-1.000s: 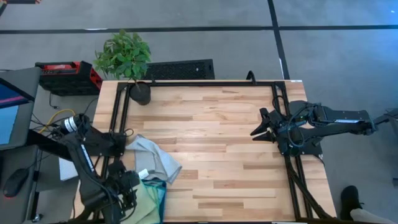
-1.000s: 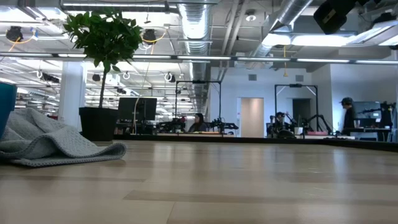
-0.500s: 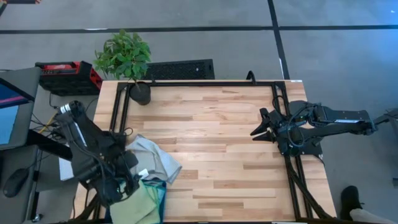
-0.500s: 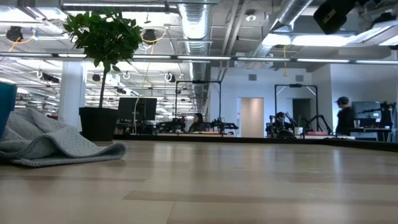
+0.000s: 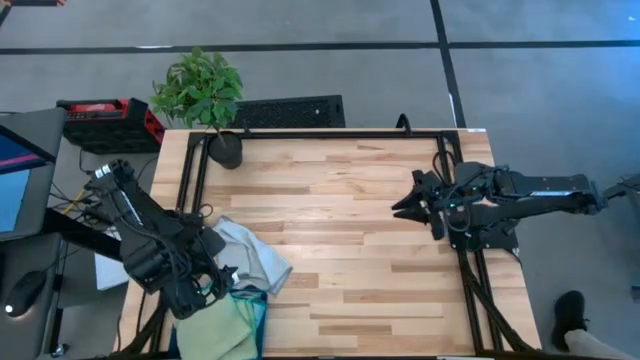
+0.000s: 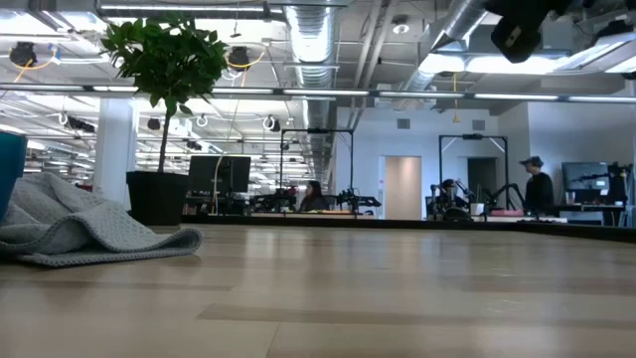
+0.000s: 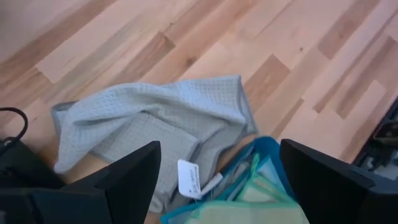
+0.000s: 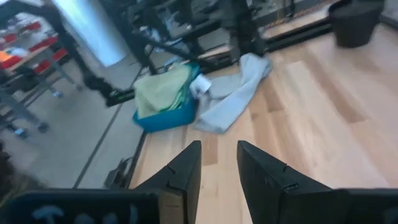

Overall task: Fold microfiber towels
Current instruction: Fold the gray microfiber towel

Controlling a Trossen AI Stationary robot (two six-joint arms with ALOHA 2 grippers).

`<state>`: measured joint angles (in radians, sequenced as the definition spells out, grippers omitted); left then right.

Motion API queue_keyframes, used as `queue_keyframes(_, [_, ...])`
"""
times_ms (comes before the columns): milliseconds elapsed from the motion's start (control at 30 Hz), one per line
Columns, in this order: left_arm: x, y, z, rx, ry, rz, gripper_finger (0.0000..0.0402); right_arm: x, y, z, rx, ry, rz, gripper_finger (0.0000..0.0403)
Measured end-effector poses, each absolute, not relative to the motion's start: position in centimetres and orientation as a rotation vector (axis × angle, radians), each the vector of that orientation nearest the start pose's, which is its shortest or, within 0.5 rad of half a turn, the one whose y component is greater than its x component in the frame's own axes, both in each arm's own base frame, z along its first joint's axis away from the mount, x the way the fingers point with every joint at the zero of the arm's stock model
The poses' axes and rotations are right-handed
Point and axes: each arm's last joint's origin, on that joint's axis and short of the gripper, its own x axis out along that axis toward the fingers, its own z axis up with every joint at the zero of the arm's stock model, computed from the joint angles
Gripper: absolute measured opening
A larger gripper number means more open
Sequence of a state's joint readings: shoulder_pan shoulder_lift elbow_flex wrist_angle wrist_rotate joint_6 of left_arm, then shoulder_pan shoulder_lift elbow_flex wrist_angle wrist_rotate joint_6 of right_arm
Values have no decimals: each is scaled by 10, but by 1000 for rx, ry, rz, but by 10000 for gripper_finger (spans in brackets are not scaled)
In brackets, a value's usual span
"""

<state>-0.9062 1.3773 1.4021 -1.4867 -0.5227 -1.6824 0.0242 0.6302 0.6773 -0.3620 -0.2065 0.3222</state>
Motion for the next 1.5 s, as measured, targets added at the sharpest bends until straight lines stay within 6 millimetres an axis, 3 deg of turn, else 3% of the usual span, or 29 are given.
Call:
queue_keyframes(300, [154,-156,336,-520,942,668,320,188,9,305,309,190,172,104])
queue_keyframes(467, [155,-155,336,-527,938,670,320,216,5,295,305,208,148,103])
queue_keyframes(667, [155,-155,336,-527,938,670,320,258,-4,280,308,320,103,141])
queue_keyframes(833, [155,-155,336,-525,938,669,320,296,-6,260,154,409,132,188])
queue_keyframes(1000, [155,-155,336,-498,947,654,320,338,5,239,8,460,298,207])
queue_keyframes(1200, [155,-155,336,-494,949,651,320,386,25,215,-63,495,436,199])
queue_keyframes(1500, [155,-156,336,-499,950,649,320,438,67,182,-235,486,577,183])
